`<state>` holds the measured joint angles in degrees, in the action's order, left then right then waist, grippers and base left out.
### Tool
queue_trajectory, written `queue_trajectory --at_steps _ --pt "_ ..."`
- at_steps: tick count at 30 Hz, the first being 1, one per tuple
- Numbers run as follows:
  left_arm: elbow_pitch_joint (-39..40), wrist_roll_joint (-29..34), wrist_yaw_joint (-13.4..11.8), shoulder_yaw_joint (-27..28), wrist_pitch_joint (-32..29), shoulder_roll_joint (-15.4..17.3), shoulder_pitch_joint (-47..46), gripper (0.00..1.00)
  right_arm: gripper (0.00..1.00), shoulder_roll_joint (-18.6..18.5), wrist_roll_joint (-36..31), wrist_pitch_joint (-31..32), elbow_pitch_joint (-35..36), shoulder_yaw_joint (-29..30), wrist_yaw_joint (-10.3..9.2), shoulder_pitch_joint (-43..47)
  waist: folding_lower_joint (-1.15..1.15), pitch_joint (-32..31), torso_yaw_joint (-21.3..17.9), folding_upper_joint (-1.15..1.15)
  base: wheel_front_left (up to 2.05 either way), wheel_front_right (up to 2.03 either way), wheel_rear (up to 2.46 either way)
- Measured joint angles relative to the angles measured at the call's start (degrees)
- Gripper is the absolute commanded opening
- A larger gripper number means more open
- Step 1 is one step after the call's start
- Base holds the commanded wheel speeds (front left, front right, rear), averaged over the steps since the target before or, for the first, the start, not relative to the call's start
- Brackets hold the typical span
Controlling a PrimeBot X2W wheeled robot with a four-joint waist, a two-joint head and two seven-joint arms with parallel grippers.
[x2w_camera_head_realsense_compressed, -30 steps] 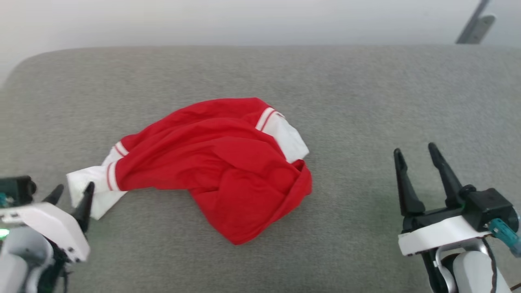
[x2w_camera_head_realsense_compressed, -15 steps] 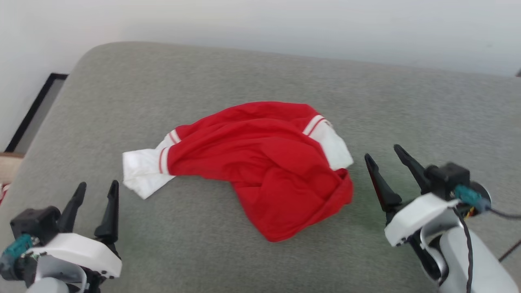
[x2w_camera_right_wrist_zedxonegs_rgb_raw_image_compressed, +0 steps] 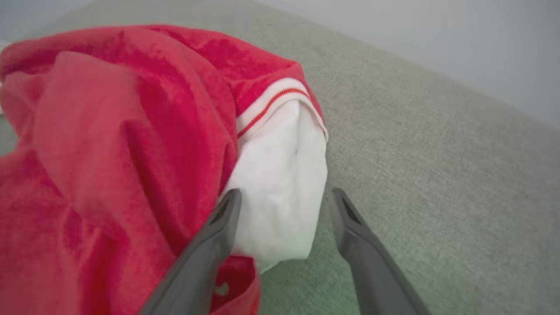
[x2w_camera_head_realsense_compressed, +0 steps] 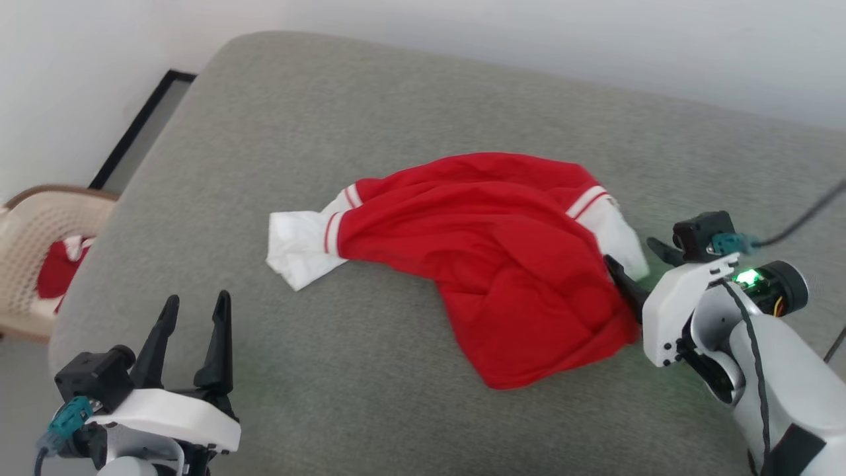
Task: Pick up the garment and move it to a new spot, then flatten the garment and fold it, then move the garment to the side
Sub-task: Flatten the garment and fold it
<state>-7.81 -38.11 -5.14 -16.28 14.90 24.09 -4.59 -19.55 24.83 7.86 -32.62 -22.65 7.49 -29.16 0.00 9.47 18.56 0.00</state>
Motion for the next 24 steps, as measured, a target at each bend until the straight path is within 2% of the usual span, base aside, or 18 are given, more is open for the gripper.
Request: queue_trajectory --at_steps 6,7,8,9,10,17,24 --pt "0.44 3.11 2.6 3.99 0.01 -4.24 0.52 1.0 1.0 -0.71 3.02 9.47 -5.11 -2.72 0.01 -3.67 0.0 1.13 2.59 0.0 0.0 0.0 0.0" --pt "0.41 3.64 3.14 4.47 0.01 -4.83 0.69 1.0 0.92 -0.86 3.11 11.06 -5.89 -3.15 0.0 -4.33 0.0 1.32 2.89 0.0 0.0 0.0 0.0" --pt "0.3 4.07 3.58 4.98 0.01 -5.45 0.88 1.0 0.82 -0.87 3.82 12.73 -6.59 -3.32 0.01 -5.08 0.0 1.53 3.15 0.0 0.0 0.0 0.0" --pt "0.19 4.52 4.0 5.5 0.01 -6.11 1.09 1.0 0.45 -0.94 4.36 14.19 -7.04 -3.7 0.01 -5.87 0.0 1.73 3.39 0.0 0.0 0.0 0.0" --pt "0.03 4.98 4.42 5.95 0.01 -6.66 1.21 1.0 0.0 -1.14 4.5 15.15 -7.39 -4.12 0.0 -6.64 0.0 1.9 3.6 0.0 0.0 0.0 0.0" --pt "-1.08 7.77 7.45 9.42 0.01 -10.01 1.42 1.0 0.0 -2.33 7.14 19.12 -7.81 -4.09 0.02 -9.89 0.0 2.35 3.79 0.0 0.0 0.0 0.0" --pt "-1.86 9.99 9.27 13.14 0.02 -11.59 2.66 1.0 0.0 -6.42 11.24 22.3 0.01 0.67 0.01 -9.74 0.0 1.44 2.01 0.0 0.0 0.0 0.0"
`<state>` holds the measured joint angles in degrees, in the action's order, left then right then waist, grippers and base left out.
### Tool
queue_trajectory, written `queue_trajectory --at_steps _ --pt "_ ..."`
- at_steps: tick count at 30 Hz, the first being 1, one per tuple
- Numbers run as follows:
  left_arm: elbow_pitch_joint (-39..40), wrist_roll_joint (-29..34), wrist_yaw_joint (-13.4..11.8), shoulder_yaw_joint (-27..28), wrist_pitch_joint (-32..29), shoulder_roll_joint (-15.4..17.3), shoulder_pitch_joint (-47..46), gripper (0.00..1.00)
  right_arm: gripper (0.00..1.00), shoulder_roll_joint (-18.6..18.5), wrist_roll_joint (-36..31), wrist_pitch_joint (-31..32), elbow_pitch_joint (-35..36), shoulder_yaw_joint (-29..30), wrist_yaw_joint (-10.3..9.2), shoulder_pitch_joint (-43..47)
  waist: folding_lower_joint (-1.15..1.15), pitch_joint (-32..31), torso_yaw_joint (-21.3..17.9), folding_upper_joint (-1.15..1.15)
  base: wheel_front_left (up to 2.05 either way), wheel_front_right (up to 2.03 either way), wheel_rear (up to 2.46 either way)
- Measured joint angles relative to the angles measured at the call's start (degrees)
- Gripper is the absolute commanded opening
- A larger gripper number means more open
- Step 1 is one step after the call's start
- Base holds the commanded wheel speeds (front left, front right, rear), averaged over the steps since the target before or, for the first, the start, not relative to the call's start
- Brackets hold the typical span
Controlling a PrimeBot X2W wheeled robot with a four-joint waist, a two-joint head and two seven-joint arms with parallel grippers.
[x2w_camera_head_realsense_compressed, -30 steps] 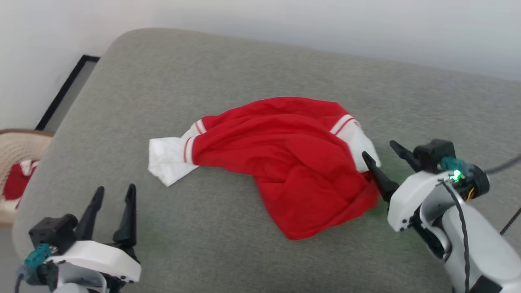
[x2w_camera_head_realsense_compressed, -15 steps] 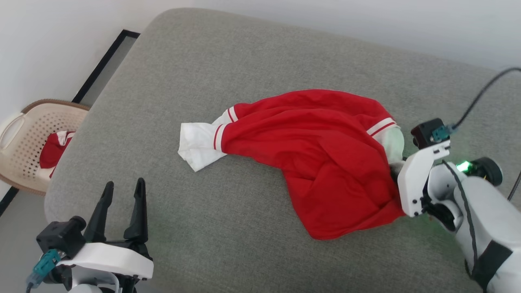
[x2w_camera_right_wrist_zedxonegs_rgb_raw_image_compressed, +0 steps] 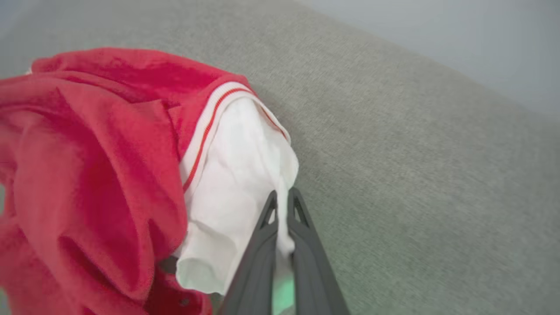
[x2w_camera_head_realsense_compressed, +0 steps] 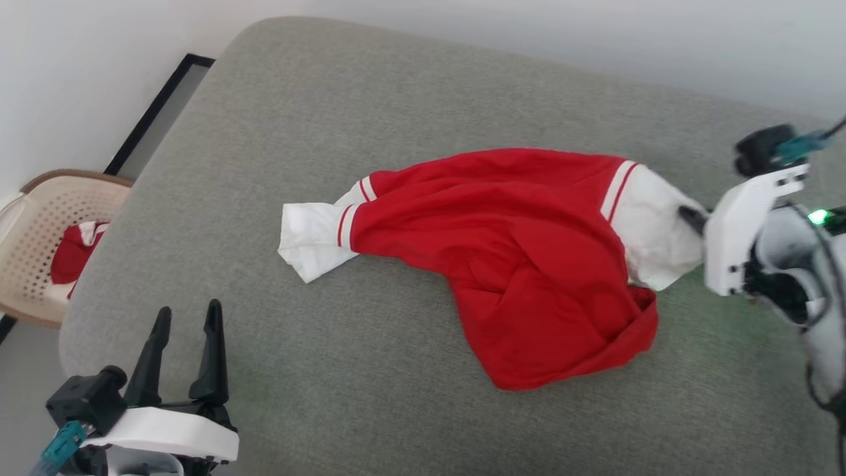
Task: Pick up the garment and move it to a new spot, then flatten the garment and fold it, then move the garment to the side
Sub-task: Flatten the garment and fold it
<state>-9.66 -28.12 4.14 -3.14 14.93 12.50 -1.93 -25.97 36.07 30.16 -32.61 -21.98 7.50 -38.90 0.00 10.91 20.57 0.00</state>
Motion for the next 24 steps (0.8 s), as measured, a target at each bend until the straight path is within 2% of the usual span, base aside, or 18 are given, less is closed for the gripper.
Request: queue_trajectory --at_steps 6,11,16,21,22,23,24 --pt "-0.41 1.07 1.35 2.42 0.03 -0.86 0.43 1.0 0.0 -4.7 0.83 4.01 9.75 6.59 0.0 5.17 0.0 -0.66 -2.67 0.0 0.0 0.0 0.0" --pt "-0.82 1.88 2.01 3.63 0.03 -1.2 0.61 1.0 0.0 -6.1 -1.04 9.06 16.13 14.97 0.0 11.51 0.0 -1.11 -5.07 0.0 0.0 0.0 0.0" --pt "-1.4 2.58 2.53 4.24 0.03 -1.36 0.47 1.0 0.0 -4.17 -3.52 12.81 19.41 22.41 0.0 18.39 0.0 -1.54 -6.92 0.0 0.0 0.0 0.0" --pt "-2.16 2.82 2.93 4.36 0.03 -1.45 -0.17 1.0 0.0 -0.52 -6.15 12.4 17.29 26.24 0.0 22.03 0.0 -1.58 -7.94 0.0 0.0 0.0 0.0" --pt "-2.34 2.87 2.93 4.41 0.03 -1.43 -0.2 1.0 0.05 0.02 -6.86 11.66 16.7 26.38 0.01 22.13 0.0 -1.6 -8.08 0.0 0.0 0.0 0.0" --pt "-2.49 2.87 2.96 4.44 0.03 -1.43 -0.21 1.0 0.29 0.56 -6.98 11.09 15.89 26.57 0.0 22.04 0.0 -1.67 -8.23 0.0 0.0 0.0 0.0" --pt "-2.66 2.88 2.99 4.44 0.03 -1.41 -0.24 1.0 0.29 0.81 -7.32 10.55 15.18 26.51 0.0 22.04 0.0 -1.76 -8.36 0.0 0.0 0.0 0.0"
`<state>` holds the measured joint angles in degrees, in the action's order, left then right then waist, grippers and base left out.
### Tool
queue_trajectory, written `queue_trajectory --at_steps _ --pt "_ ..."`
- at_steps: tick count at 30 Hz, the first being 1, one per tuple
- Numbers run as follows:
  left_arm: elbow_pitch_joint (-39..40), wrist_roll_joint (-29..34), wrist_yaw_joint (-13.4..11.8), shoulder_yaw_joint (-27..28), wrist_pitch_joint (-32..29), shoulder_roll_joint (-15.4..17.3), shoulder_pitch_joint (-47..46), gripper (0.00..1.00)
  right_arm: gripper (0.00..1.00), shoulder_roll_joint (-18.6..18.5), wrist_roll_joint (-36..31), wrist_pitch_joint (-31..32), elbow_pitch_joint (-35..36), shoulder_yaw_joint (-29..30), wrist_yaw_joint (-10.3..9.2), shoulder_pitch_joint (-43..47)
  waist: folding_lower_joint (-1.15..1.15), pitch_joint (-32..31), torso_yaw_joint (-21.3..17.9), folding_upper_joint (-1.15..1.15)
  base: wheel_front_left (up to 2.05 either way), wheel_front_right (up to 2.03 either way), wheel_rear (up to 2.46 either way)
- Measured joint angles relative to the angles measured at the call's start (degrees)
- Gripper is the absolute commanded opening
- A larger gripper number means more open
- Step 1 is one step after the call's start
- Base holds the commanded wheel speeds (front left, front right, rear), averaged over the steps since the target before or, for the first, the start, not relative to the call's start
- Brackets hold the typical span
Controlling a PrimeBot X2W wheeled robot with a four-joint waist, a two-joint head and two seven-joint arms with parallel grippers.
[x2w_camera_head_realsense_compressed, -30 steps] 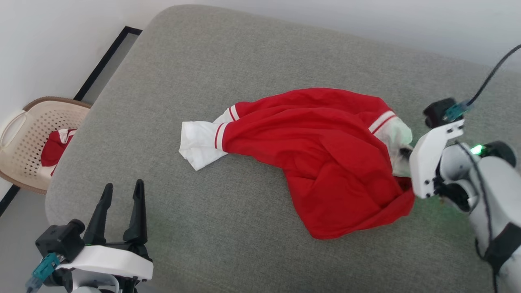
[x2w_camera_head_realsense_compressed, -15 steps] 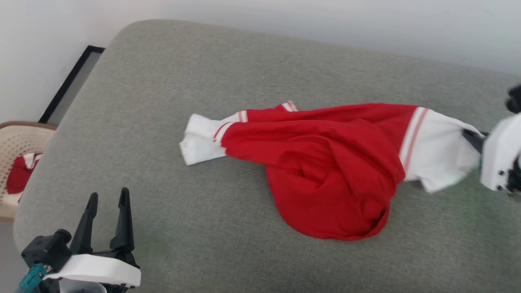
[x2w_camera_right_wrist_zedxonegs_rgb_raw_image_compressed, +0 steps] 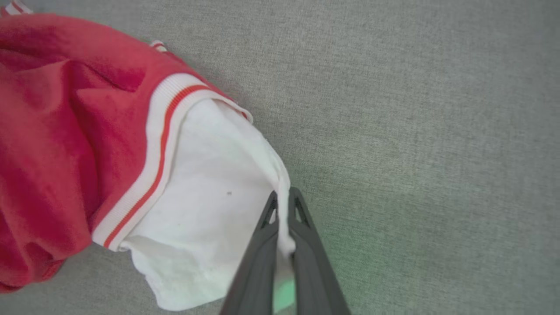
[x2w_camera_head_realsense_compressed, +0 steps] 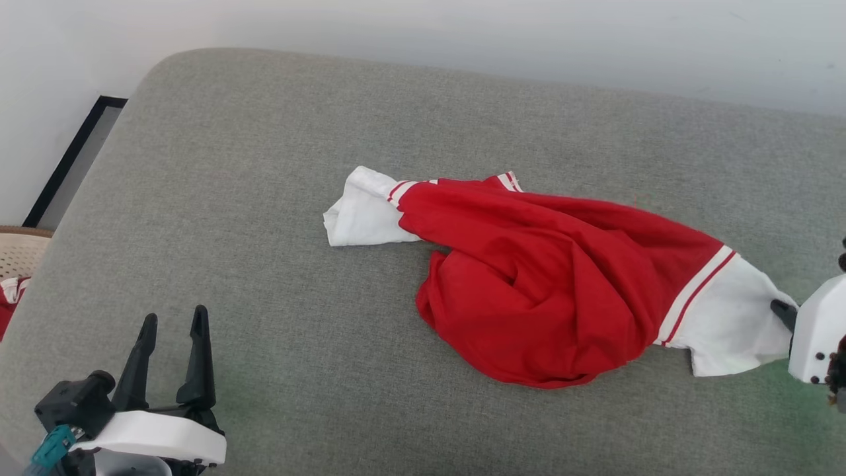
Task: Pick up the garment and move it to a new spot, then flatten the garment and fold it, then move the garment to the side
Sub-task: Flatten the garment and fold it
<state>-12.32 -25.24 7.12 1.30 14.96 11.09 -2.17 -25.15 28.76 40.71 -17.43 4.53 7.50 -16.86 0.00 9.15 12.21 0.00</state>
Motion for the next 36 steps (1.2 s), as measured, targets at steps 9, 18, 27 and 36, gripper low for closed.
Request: queue_trajectory --at_steps 9,18,27,36 --pt "-0.56 0.01 0.19 0.3 0.0 0.78 0.14 1.0 1.0 0.01 -0.53 -2.07 2.48 -2.26 0.0 -0.83 0.0 -1.21 -0.93 0.0 0.0 0.0 0.0" --pt "-0.46 -0.25 0.19 -0.34 0.0 1.62 1.13 1.0 1.0 1.9 1.4 1.03 16.19 -9.72 0.0 2.77 0.0 -2.17 -1.05 0.0 0.0 0.0 0.0" --pt "-0.85 -0.9 0.19 -2.49 0.0 1.69 -0.04 1.0 1.0 4.46 0.13 4.27 16.22 -17.94 0.0 2.58 0.0 -1.39 1.2 0.0 0.0 0.0 0.0" --pt "-1.8 -1.12 0.19 -3.79 0.0 0.75 -2.1 1.0 1.0 7.69 -3.96 5.17 1.99 -22.64 -0.01 -3.43 0.0 0.79 4.09 0.0 0.0 0.0 0.0"
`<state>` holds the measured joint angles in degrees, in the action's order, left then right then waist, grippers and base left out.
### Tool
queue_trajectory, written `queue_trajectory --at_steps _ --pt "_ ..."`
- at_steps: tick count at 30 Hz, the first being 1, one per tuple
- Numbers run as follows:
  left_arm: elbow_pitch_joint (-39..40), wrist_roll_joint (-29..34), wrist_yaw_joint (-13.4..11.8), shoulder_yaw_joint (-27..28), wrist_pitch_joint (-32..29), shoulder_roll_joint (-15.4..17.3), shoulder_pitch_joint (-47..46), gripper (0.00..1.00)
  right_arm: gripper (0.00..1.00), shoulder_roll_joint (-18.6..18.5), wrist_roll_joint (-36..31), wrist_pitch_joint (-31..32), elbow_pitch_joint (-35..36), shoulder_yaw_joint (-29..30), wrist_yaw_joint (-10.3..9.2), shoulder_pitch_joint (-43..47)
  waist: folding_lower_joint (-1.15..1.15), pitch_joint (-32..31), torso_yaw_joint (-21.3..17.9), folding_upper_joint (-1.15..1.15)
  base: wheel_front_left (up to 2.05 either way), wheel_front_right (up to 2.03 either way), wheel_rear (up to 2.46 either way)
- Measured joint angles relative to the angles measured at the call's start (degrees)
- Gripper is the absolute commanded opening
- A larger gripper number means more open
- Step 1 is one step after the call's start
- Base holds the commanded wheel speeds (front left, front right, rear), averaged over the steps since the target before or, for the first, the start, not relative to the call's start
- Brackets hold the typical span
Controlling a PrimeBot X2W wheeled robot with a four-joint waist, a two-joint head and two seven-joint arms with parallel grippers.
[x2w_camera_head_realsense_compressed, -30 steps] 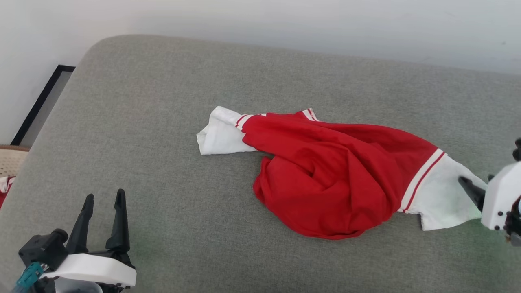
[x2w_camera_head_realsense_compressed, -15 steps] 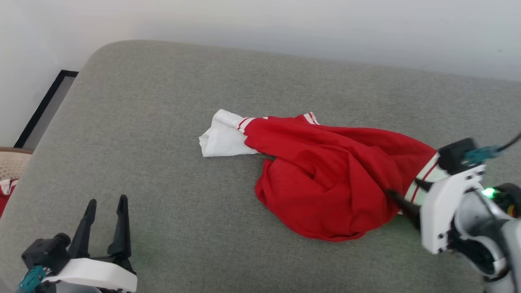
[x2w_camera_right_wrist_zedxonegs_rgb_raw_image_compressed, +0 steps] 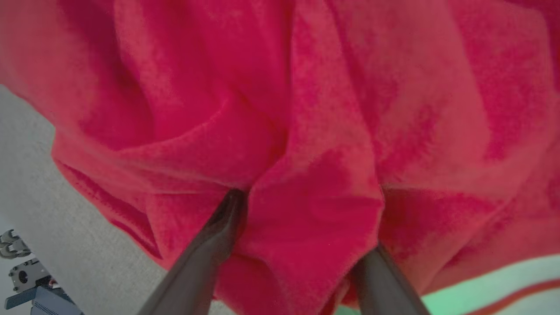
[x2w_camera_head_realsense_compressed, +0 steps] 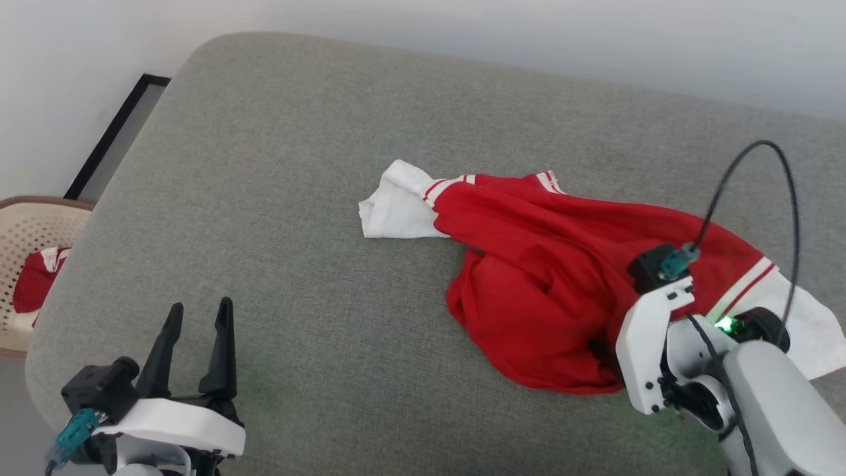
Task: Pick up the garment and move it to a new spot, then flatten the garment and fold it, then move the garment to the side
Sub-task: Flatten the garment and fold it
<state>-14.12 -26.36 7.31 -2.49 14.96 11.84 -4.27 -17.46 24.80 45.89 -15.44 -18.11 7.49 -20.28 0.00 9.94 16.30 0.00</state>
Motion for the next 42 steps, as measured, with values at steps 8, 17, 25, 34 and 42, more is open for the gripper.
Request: queue_trajectory --at_steps 8,17,25,34,42 --pt "-0.19 0.0 0.0 0.64 0.0 -0.45 -0.42 1.0 0.0 -1.01 3.79 -1.11 -3.22 -5.42 -0.04 -3.78 0.0 0.8 0.82 0.0 0.0 0.0 0.0" --pt "0.34 0.12 0.0 2.7 0.01 -0.14 0.58 1.0 0.0 -7.19 11.26 5.25 10.33 -10.56 -0.01 1.08 0.0 0.29 -1.41 0.0 0.0 0.0 0.0" --pt "0.92 0.2 0.0 3.66 0.0 0.27 0.85 1.0 0.0 -11.26 16.0 13.13 20.84 -11.52 0.0 11.5 0.0 0.15 -3.6 0.0 0.0 0.0 0.0" --pt "0.68 0.2 0.0 3.63 0.0 0.92 0.67 1.0 1.0 -9.67 13.84 9.95 20.9 -10.36 0.0 15.58 0.0 0.43 -4.98 0.0 0.0 0.0 0.0" --pt "-0.44 0.18 0.01 1.55 -0.42 4.93 -1.41 1.0 1.0 -5.82 12.43 3.69 20.33 -6.67 0.0 15.58 0.0 -0.25 -6.98 0.0 0.0 0.0 0.0"
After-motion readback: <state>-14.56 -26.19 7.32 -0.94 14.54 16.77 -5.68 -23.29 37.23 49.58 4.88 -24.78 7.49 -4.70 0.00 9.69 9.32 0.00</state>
